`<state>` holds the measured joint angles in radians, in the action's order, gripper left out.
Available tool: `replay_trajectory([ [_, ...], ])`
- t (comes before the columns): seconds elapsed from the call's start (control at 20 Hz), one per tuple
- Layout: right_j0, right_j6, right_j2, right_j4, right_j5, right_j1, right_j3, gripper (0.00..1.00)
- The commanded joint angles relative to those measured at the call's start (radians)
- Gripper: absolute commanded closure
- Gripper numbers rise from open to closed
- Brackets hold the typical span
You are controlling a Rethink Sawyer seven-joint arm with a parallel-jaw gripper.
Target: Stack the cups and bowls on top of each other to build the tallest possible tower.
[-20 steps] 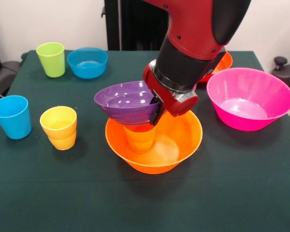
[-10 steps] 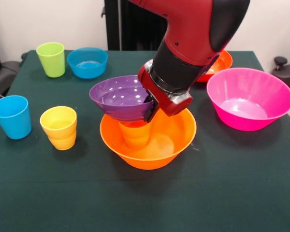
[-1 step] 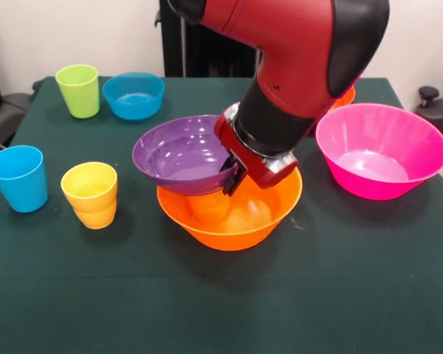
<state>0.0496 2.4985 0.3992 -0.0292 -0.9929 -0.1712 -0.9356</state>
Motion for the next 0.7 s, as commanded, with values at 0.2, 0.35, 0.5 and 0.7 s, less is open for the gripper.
replay_trajectory([
  [0.2,-0.040,-0.338,-0.181,0.105,-0.113,0.079,0.074,1.00],
  [0.35,-0.034,-0.300,-0.175,0.102,-0.128,0.077,0.069,1.00],
  [0.5,-0.026,-0.243,-0.173,0.085,-0.143,0.064,0.041,1.00],
  [0.7,-0.013,-0.176,-0.177,0.049,-0.182,0.029,0.001,1.00],
])
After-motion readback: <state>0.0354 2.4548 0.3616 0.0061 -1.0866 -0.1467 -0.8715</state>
